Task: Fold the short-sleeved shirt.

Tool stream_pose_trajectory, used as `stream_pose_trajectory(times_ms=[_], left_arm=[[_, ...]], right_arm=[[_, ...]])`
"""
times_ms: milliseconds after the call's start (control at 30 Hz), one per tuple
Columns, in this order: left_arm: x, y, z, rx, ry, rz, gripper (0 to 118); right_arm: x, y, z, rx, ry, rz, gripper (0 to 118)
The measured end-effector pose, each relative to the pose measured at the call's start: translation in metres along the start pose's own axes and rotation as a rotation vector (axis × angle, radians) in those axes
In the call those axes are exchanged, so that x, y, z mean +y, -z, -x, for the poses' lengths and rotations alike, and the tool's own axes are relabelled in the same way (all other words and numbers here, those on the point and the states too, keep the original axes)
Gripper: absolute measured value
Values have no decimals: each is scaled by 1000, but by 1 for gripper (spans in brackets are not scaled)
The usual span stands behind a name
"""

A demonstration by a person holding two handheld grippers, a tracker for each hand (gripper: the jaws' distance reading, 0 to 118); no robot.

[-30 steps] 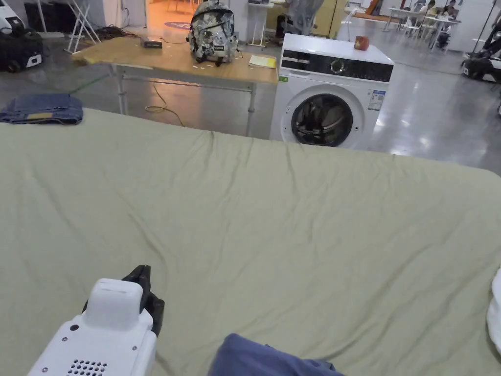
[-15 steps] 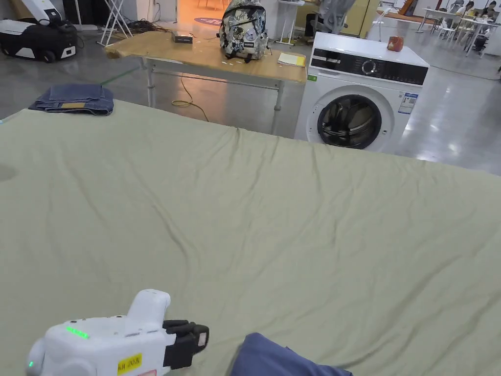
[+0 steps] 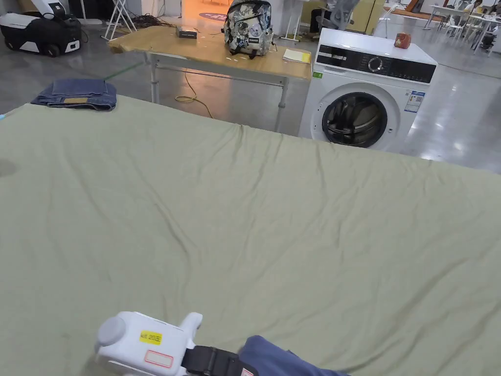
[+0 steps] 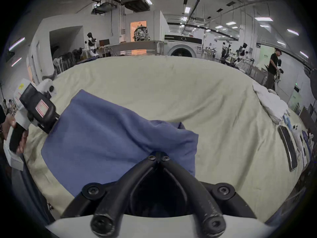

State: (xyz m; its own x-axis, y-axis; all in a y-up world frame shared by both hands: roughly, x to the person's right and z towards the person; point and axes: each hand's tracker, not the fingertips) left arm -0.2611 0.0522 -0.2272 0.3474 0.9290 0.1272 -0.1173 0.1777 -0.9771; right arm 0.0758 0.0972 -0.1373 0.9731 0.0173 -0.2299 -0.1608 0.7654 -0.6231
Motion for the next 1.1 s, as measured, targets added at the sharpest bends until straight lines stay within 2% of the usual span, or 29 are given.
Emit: stream_pose_trajectory(times_ms=[167, 200, 267, 300, 333, 367, 533, 567, 700, 900, 1033, 1100], left_arm=[[2, 19, 1, -79, 8, -60, 73], [2, 22, 1, -80, 1, -63, 61], [0, 23, 1, -16, 12, -104, 28], [1, 21, 4, 44, 1, -112, 23], [-1, 21, 6, 86, -44, -112, 21], [-4, 19, 6, 34, -84, -119, 21], [-12, 6, -10, 39, -52, -139, 20], [-12, 2, -15, -31, -83, -170, 20], [-10, -39, -30, -49, -59, -219, 20], [-5, -151, -35, 52, -15, -299, 20], [-3, -258, -29, 177, -7, -345, 20], [-3, -313, -28, 298, 16, -354, 20]], right_arm=[[2, -1, -1, 2, 0, 5, 0], [2, -2, -1, 1, -1, 7, 0], [2, -1, -1, 0, -5, 6, 0], [1, -2, -1, -1, -9, 4, 0], [2, -2, -1, 8, -14, 0, 0], [3, -3, 0, 7, -24, -1, 0], [18, -13, -2, 12, -27, -29, 0], [24, -15, -3, 12, -29, -39, 0], [54, -20, -6, -5, -53, -128, 0], [102, -14, 0, -21, -93, -223, 0], [124, -8, 6, -25, -96, -250, 0], [130, -5, 9, -25, -99, -254, 0]])
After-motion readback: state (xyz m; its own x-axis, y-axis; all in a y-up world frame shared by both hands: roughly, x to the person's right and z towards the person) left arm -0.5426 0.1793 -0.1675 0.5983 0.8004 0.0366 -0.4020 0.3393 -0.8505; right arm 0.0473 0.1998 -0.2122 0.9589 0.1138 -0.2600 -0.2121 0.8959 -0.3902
